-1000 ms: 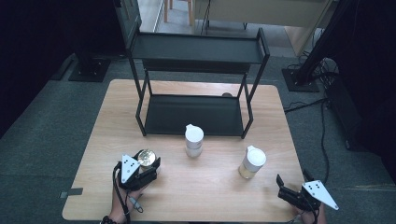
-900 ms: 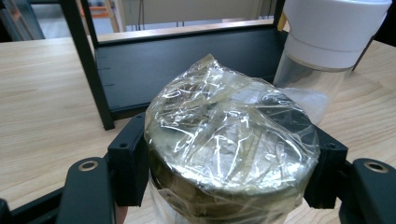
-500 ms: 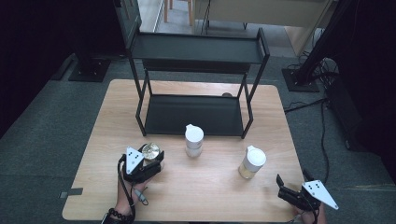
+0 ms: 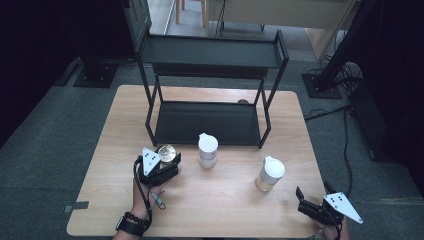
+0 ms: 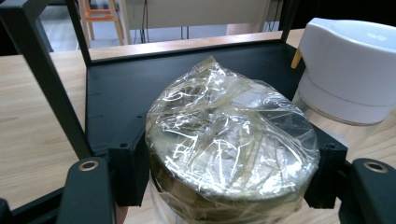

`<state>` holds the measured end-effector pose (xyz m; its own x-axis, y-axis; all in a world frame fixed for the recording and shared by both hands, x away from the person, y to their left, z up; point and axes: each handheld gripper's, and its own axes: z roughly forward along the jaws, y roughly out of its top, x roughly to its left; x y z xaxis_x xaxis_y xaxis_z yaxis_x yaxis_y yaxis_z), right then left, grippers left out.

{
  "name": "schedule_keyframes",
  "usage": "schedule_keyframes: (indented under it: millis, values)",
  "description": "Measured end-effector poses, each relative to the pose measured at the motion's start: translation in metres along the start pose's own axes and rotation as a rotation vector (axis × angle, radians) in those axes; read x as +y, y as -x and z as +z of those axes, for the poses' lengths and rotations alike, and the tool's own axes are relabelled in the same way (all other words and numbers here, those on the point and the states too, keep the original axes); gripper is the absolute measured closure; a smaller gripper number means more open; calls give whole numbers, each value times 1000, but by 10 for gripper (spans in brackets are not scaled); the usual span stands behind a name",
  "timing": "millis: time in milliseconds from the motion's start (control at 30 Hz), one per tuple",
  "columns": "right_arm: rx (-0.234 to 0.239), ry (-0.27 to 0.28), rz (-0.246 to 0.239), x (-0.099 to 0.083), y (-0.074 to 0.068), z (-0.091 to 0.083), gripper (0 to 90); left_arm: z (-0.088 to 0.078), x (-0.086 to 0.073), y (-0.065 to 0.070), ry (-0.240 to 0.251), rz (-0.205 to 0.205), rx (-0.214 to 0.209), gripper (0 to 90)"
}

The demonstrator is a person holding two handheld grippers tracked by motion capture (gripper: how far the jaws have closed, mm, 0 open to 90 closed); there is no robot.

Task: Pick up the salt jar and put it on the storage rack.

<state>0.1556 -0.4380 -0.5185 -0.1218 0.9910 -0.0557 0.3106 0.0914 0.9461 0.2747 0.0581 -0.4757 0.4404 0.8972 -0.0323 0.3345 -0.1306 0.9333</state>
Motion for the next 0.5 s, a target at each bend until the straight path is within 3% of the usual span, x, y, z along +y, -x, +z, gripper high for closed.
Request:
schedule_keyframes:
  millis: [500]
  values:
    - [1,0,-1,0,0,0,1,18,10,-2,-3,-7,17,319]
